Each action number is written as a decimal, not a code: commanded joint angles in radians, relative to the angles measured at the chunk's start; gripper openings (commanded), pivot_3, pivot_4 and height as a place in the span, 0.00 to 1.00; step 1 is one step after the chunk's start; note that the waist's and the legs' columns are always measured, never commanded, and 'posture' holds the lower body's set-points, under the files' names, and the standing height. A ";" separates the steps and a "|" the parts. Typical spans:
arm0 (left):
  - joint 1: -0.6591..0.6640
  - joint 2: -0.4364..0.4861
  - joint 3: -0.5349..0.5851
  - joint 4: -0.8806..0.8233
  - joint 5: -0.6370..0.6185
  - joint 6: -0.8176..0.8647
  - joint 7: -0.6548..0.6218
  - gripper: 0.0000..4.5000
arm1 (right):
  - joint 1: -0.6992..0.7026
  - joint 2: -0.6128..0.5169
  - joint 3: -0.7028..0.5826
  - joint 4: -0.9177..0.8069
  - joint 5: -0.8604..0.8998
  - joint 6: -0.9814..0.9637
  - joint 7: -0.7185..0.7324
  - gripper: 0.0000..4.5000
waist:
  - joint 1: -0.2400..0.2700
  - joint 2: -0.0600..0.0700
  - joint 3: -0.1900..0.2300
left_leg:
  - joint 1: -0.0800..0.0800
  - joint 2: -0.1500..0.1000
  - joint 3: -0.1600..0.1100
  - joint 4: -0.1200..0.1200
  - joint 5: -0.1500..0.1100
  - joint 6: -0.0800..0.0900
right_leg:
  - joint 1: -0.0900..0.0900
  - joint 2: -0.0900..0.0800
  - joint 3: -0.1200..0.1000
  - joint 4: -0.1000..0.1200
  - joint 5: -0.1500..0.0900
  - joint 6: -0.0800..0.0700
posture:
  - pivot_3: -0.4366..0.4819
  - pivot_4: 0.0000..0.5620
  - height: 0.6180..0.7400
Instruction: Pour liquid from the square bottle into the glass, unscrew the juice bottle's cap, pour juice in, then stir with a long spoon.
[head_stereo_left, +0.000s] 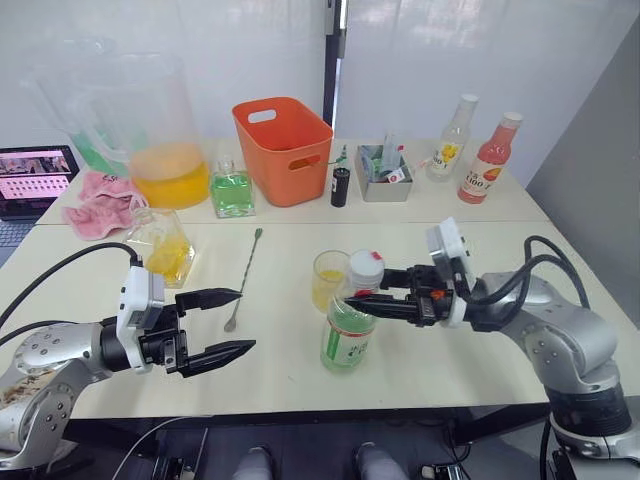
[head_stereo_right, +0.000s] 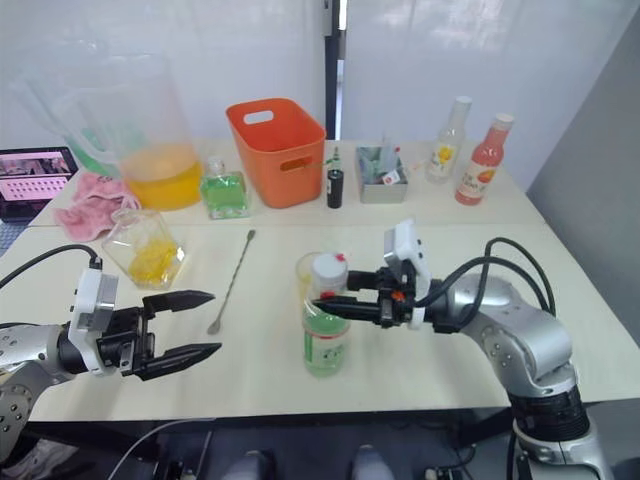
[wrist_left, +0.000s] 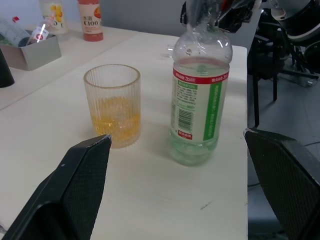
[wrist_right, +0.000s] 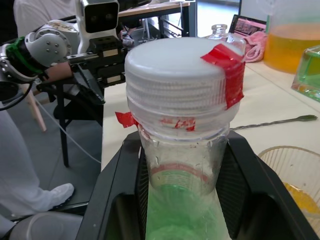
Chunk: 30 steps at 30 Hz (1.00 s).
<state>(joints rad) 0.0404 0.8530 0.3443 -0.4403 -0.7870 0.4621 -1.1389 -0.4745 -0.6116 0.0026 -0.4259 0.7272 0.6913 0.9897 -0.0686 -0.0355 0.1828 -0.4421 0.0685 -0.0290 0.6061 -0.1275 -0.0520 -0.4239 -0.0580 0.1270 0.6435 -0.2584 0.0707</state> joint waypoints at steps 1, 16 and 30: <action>0.006 0.019 0.022 -0.028 -0.008 -0.008 -0.023 1.00 | -0.002 0.016 0.028 -0.031 -0.033 -0.060 -0.007 0.29 | 0.000 0.000 0.000 | 0.000 0.000 0.000 0.000 0.000 0.000 | 0.000 0.000 0.000 0.000 0.000 0.000 | 0.48 0.27 1.00; -0.005 0.031 0.032 -0.012 -0.027 0.009 -0.027 1.00 | 0.034 -0.002 0.083 -0.015 -0.094 -0.109 0.018 0.99 | 0.000 -0.001 0.000 | 0.000 0.000 0.000 0.000 0.000 0.000 | 0.000 0.000 0.000 0.000 0.000 0.000 | 0.48 0.27 1.00; 0.013 0.003 0.035 -0.044 -0.028 0.009 -0.007 1.00 | -0.246 -0.110 0.105 0.352 -0.082 -0.169 0.459 0.99 | -0.005 -0.001 0.000 | 0.001 0.001 0.000 -0.001 0.000 0.000 | 0.000 0.000 0.000 0.000 0.000 -0.001 | 0.48 0.27 1.00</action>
<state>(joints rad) 0.0499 0.8577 0.3559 -0.4517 -0.8112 0.4889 -1.1489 -0.6956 -0.7263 0.0943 -0.0998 0.6596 0.5600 1.3967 -0.0731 -0.0362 0.1829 -0.4412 0.0691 -0.0289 0.6050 -0.1275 -0.0518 -0.4238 -0.0578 0.1265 0.6431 -0.2583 0.0702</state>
